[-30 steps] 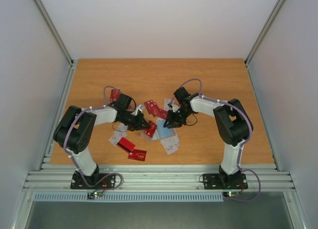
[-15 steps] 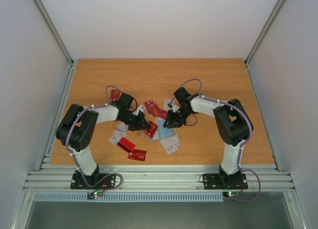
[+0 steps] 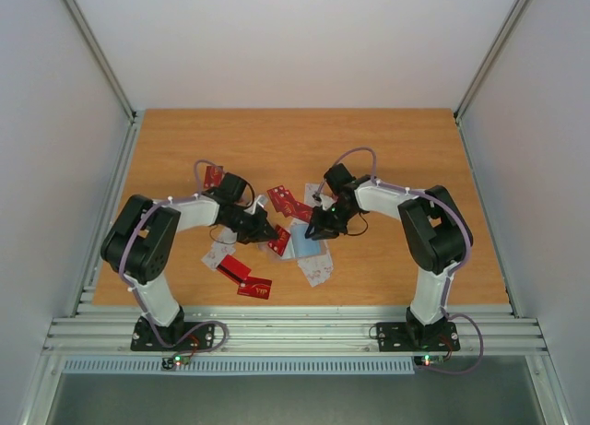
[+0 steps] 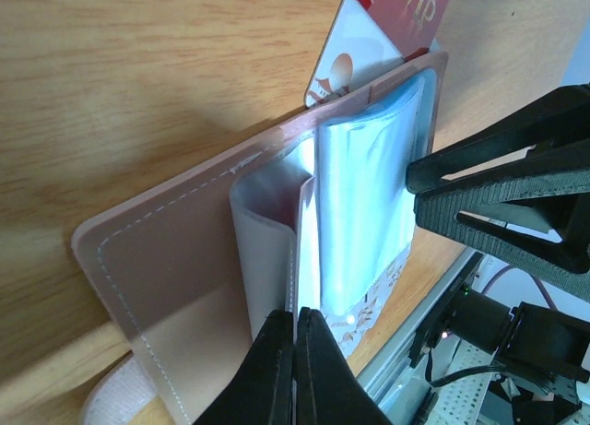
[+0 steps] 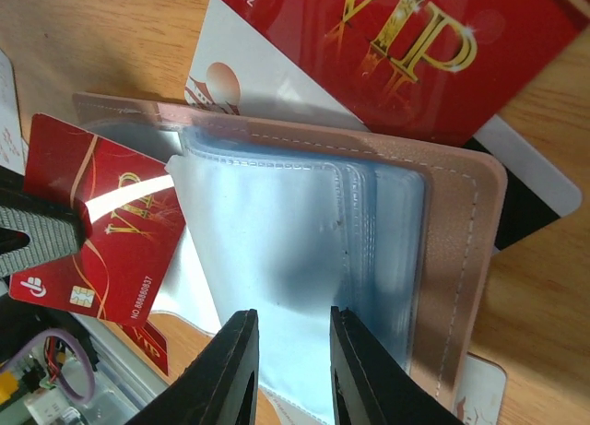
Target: Put the credit cards into the card holder
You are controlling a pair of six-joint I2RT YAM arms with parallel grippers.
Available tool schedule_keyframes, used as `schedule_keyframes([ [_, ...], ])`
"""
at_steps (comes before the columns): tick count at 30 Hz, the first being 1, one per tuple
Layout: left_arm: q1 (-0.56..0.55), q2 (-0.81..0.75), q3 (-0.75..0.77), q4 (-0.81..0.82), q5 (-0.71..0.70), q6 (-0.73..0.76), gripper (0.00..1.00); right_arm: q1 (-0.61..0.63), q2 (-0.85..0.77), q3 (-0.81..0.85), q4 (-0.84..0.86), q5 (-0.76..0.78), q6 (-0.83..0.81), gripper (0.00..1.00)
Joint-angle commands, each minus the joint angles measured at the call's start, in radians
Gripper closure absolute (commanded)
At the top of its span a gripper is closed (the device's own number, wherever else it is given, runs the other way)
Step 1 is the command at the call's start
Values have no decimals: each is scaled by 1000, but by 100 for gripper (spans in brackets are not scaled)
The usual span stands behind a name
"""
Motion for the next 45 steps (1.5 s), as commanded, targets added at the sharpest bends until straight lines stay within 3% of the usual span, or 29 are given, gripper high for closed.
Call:
schedule_keyframes([
  [1, -18, 0, -15, 12, 6, 10, 100, -5, 12, -39, -36, 63, -8, 76],
  [6, -36, 23, -12, 106, 46, -25, 100, -4, 19, -39, -37, 55, -9, 76],
  [12, -36, -67, -80, 176, 27, -81, 100, -3, 19, -48, -37, 52, -9, 76],
  [20, -36, -85, -96, 209, 42, -99, 100, -4, -17, -47, -78, 106, -18, 76],
  [36, -42, -32, -69, 258, 83, -109, 100, -28, -173, -26, -163, 141, -20, 60],
  [45, -54, 25, -25, 237, 98, -101, 100, -38, -122, -76, -102, 139, -8, 69],
])
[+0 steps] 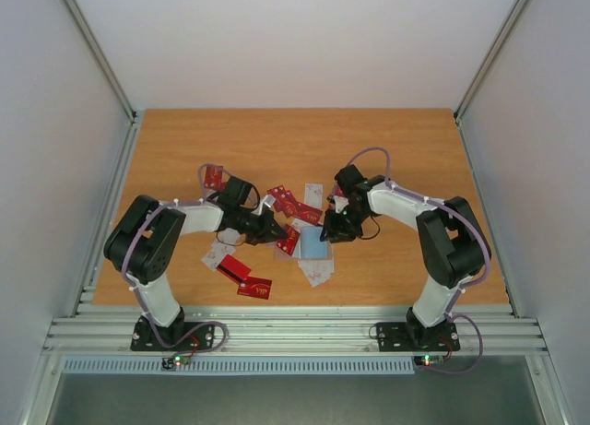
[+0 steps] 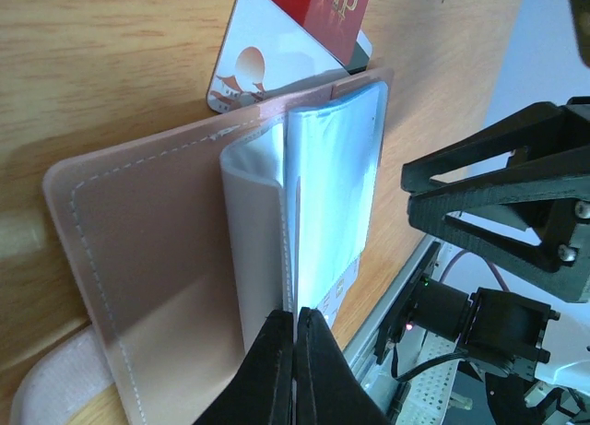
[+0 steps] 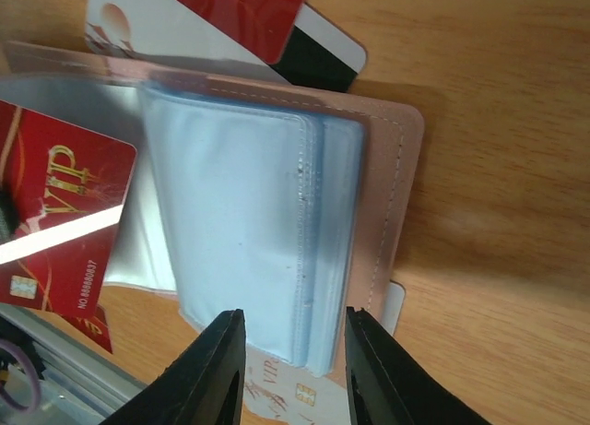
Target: Put the credit cards into the card holder
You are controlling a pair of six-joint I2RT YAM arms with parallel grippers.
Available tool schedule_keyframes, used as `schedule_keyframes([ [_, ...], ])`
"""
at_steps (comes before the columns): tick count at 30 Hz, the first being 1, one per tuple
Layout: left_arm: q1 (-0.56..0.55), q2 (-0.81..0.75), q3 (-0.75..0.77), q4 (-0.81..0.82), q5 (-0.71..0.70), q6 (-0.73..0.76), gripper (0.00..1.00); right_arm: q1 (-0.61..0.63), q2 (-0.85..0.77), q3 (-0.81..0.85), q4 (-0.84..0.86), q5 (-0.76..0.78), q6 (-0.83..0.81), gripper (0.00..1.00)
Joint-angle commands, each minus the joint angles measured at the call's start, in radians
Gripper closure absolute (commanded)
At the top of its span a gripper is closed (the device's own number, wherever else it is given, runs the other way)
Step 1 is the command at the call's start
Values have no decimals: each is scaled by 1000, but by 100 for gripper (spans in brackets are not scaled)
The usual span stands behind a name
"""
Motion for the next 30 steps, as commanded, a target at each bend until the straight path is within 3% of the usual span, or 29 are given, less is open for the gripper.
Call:
schedule_keyframes([
  [1, -10, 32, 40, 20, 25, 10, 100, -5, 29, -23, 36, 9, 5, 70],
  [9, -14, 59, 65, -5, 29, 19, 100, -5, 65, -24, 52, -1, -4, 79],
  [30, -31, 112, 100, -27, 15, 35, 100, -7, 85, -27, 50, -16, -25, 82],
])
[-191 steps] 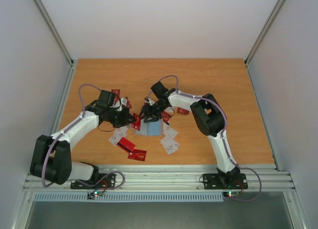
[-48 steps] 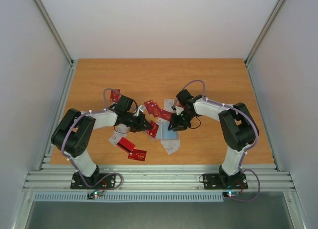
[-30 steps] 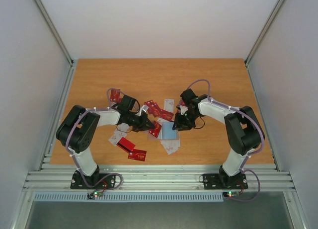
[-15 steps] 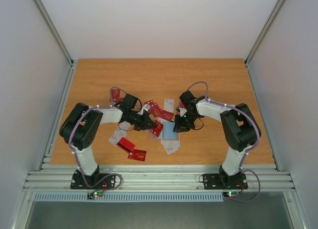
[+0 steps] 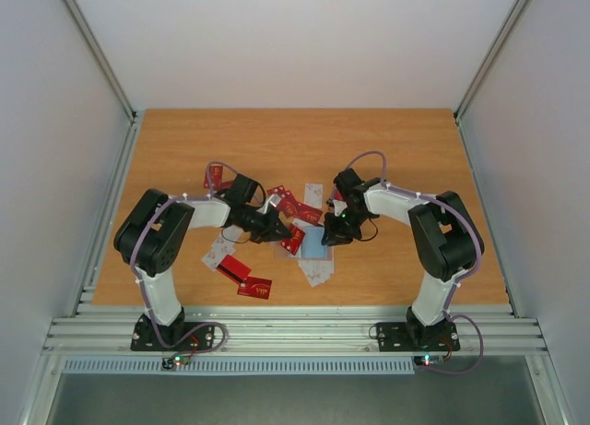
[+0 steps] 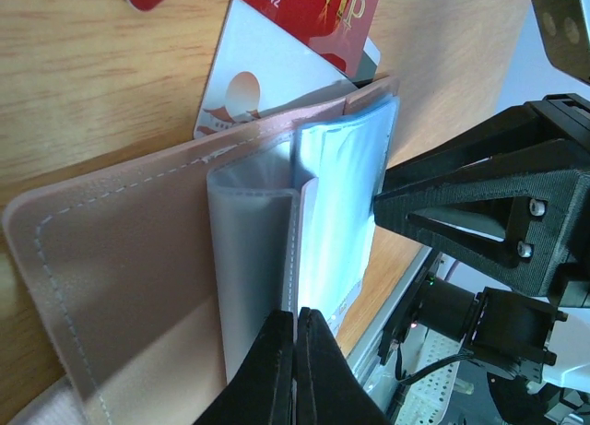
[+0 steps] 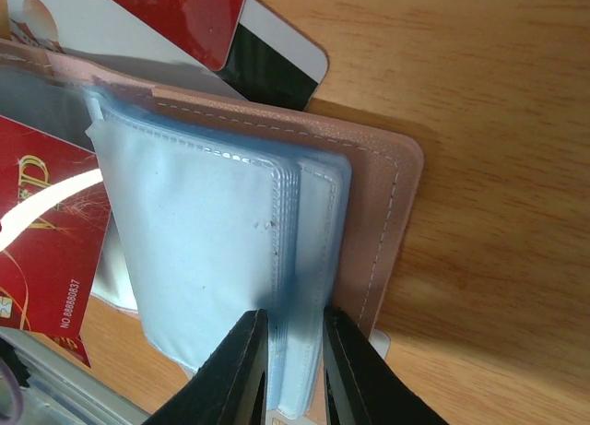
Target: Put the credit cards into the card holder
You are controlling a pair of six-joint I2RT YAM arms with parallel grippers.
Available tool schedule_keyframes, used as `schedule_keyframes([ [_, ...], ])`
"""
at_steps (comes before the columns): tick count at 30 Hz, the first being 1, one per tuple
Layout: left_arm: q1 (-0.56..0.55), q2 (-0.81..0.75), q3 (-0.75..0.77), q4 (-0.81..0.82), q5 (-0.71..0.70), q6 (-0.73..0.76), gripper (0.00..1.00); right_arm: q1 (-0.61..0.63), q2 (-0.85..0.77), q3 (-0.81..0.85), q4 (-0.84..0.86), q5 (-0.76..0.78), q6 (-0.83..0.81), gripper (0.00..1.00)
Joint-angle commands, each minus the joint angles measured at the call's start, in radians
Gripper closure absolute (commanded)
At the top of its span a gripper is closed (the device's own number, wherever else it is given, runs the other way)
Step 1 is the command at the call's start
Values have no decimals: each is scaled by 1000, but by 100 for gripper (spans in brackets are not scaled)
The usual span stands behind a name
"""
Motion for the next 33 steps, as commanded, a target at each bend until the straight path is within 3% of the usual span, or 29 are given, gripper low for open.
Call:
schedule_keyframes([
  [1, -11, 31, 23, 9, 4, 13, 100, -4, 17, -7, 10, -9, -20, 82],
  [33, -24, 98, -7, 269, 34, -108, 100, -6, 38, 2, -2, -28, -34, 82],
])
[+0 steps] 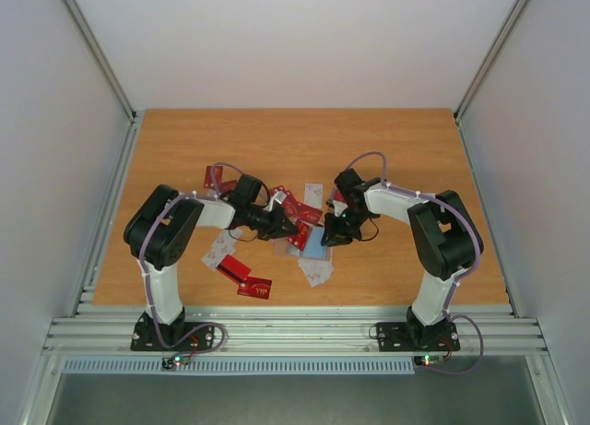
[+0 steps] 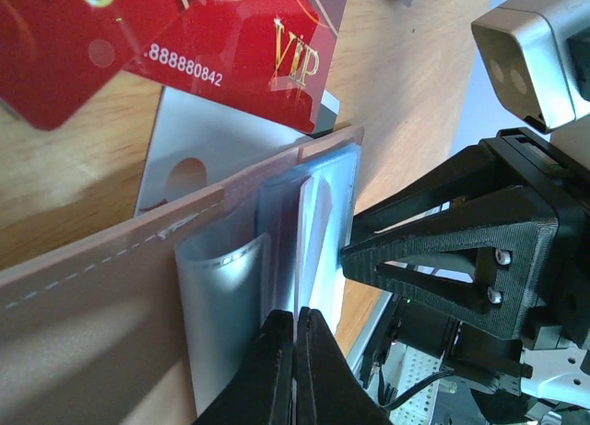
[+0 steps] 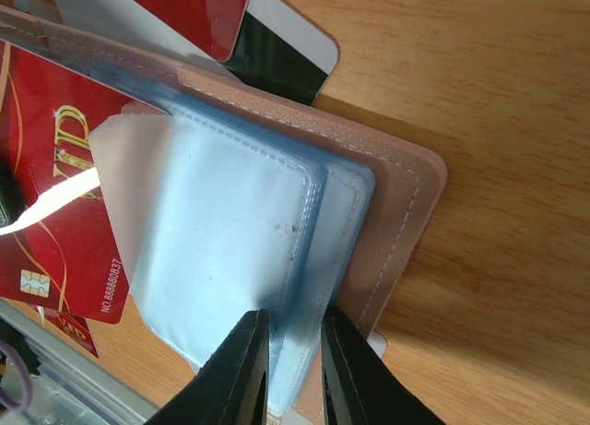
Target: Put the credit cards into the card holder
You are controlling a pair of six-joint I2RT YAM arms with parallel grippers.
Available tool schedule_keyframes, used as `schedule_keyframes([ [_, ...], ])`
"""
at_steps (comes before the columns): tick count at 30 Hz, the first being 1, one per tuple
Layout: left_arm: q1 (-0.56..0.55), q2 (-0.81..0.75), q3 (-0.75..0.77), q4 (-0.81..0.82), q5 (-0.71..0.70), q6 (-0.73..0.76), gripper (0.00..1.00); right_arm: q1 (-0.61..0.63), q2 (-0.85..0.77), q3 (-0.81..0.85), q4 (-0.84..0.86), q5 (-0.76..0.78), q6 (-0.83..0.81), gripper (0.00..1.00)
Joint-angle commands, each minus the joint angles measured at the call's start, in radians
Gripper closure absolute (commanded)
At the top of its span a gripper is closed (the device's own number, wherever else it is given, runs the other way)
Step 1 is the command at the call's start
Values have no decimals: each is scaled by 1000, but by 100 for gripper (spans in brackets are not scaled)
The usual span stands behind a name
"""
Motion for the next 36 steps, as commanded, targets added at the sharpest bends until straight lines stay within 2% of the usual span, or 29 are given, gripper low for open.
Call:
schedule_keyframes([
  [1, -6, 26, -8, 64, -1, -11, 100, -2, 29, 4, 1, 1, -19, 82],
  [12, -7, 31, -22, 70, -24, -5, 100, -2, 36, 5, 6, -9, 2, 82],
  [21, -7, 23, -19, 5, -67, 97, 100, -2, 37, 5, 1, -16, 7, 82],
  [30, -7, 24, -67, 101, -72, 97, 100, -2, 49, 7, 0, -29, 27, 83],
  [36, -15, 29, -112, 219, -73, 32, 100, -2, 70, 5, 2, -35, 65, 85],
])
